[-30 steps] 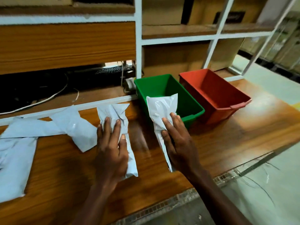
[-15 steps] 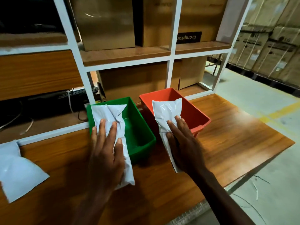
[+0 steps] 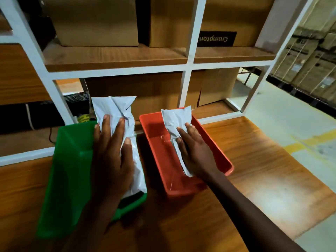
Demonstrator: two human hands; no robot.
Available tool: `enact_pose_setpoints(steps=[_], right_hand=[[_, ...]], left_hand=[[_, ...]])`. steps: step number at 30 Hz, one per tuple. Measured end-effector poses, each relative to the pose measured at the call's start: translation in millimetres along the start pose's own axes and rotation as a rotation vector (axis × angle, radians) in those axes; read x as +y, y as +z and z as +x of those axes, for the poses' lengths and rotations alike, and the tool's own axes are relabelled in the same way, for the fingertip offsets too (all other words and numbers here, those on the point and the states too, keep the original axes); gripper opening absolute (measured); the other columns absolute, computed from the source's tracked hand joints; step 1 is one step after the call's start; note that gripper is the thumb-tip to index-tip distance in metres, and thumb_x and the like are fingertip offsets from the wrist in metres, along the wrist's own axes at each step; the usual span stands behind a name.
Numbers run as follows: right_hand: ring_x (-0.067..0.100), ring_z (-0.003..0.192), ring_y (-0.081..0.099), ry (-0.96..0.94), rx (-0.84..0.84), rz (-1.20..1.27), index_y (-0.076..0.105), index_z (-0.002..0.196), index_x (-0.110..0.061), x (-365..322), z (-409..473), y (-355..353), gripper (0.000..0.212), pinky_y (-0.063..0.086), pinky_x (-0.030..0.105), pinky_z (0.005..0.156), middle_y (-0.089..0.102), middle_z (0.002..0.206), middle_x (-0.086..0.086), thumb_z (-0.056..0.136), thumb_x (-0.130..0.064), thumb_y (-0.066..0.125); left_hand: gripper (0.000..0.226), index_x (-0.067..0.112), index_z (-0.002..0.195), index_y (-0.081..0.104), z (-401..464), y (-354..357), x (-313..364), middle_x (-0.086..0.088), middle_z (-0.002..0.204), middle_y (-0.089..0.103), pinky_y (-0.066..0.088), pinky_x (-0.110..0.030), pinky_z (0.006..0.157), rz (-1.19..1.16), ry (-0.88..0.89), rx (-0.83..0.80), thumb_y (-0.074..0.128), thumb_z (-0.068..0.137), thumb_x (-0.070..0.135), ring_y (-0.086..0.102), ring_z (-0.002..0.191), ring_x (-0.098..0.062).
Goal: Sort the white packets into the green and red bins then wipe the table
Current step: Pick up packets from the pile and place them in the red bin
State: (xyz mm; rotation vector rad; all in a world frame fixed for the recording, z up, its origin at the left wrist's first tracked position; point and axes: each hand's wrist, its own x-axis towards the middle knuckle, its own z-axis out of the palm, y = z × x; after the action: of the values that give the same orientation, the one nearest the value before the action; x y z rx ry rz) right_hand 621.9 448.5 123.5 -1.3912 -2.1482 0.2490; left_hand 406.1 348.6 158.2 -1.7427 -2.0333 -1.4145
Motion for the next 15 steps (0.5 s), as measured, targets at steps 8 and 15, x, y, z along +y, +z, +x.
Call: enact_pose_setpoints(steps=[8,15], right_hand=[[0.036,0.151,0.022,-0.052,-0.247,-0.088,0.038,0.152,-0.021,47,55,47,0.047,0.026,0.049,0.12,0.027,0.163,0.017,0.108,-0.035,0.033],[0.035,0.152,0.014,-0.05,-0.4,-0.102,0.028,0.156,-0.023,76,67,75,0.048,0.015,0.049,0.121,0.019,0.164,0.018,0.108,-0.034,0.027]], left_hand=[[0.051,0.019,0.15,0.043,6,34,17,-0.008,0.165,0.02,0.005,-0.028,0.124,0.077,-0.12,0.091,0.035,0.102,0.033,0.014,0.153,-0.031],[0.052,0.02,0.152,0.04,-5,54,44,-0.005,0.166,0.018,0.002,-0.02,0.122,0.183,-0.218,0.149,0.035,0.102,0.034,0.012,0.153,-0.031]])
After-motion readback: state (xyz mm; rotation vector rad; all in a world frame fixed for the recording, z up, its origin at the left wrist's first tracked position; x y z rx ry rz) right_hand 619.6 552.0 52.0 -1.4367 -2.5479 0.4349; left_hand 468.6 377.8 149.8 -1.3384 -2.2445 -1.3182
